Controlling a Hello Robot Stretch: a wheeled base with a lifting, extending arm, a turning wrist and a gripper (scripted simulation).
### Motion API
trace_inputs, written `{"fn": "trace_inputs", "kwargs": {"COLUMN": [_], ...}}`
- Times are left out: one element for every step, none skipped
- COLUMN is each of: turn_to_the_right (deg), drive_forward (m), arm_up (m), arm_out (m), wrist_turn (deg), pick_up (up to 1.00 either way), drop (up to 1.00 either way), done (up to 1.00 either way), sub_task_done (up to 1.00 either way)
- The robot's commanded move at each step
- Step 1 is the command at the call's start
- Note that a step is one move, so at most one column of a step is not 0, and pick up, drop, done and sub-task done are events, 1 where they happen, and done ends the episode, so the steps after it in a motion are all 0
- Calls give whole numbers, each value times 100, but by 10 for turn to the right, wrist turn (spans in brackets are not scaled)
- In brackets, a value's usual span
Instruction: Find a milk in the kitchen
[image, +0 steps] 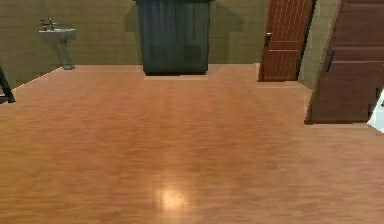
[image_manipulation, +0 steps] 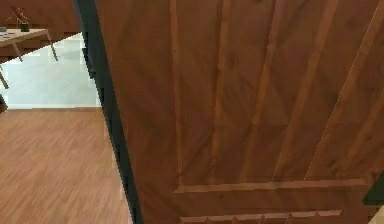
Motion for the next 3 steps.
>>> {"fn": "trace_inputs", "kwargs": {"turn_to_the_right": [0, 240, 0], "drive_forward": [30, 0, 50], "arm_up": [0, 0, 0], "arm_out": [0, 0, 0], "wrist_turn": [0, 0, 0], "pick_up": [0, 0, 0], "drop": [0, 0, 0], "done": [0, 0, 0], "sub_task_done": [0, 0, 0]}}
